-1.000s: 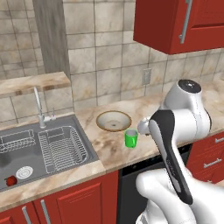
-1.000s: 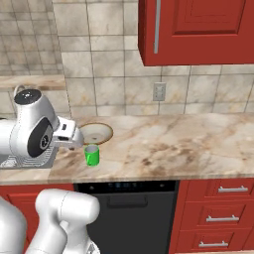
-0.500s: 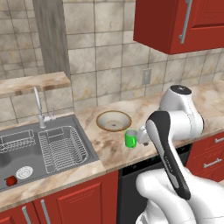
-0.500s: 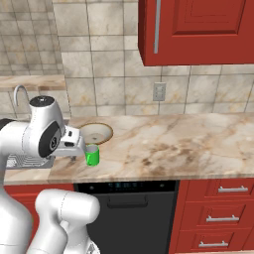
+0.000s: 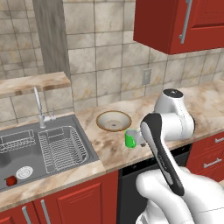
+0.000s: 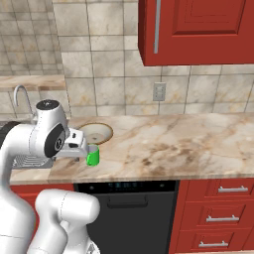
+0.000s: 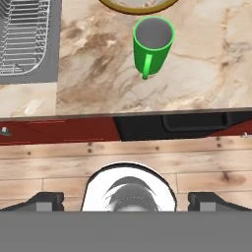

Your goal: Clear the mugs and bowl far away from the sink.

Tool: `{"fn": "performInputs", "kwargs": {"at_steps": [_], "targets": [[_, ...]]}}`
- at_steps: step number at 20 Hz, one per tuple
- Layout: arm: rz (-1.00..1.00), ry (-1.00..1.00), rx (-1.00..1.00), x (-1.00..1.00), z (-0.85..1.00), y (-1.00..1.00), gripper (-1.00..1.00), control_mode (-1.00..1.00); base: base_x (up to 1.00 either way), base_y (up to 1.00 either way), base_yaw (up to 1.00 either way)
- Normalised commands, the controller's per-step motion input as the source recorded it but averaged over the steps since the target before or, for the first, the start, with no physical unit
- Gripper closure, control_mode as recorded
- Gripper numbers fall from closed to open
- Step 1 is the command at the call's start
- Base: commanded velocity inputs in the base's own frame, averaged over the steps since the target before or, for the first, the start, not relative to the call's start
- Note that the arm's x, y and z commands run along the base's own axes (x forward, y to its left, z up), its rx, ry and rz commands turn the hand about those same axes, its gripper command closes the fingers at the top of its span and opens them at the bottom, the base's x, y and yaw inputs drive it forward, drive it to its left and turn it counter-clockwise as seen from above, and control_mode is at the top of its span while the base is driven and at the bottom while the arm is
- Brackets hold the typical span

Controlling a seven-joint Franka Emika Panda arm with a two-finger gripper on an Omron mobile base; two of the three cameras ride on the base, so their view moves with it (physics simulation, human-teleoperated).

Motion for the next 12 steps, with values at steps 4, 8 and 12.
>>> {"fn": "performInputs", "kwargs": {"at_steps": [4,8,12], "targets": [[0.0,0.0,-0.06,0.52,-0.26,0.0,-1.0,-1.0,0.0,0.0,0.0],[0.0,0.02,-0.03,0.5,-0.24,0.0,-1.0,-1.0,0.0,0.0,0.0],[0.0,0.05,0.0,0.45,-0.3,0.01,-1.0,-1.0,0.0,0.0,0.0]]}}
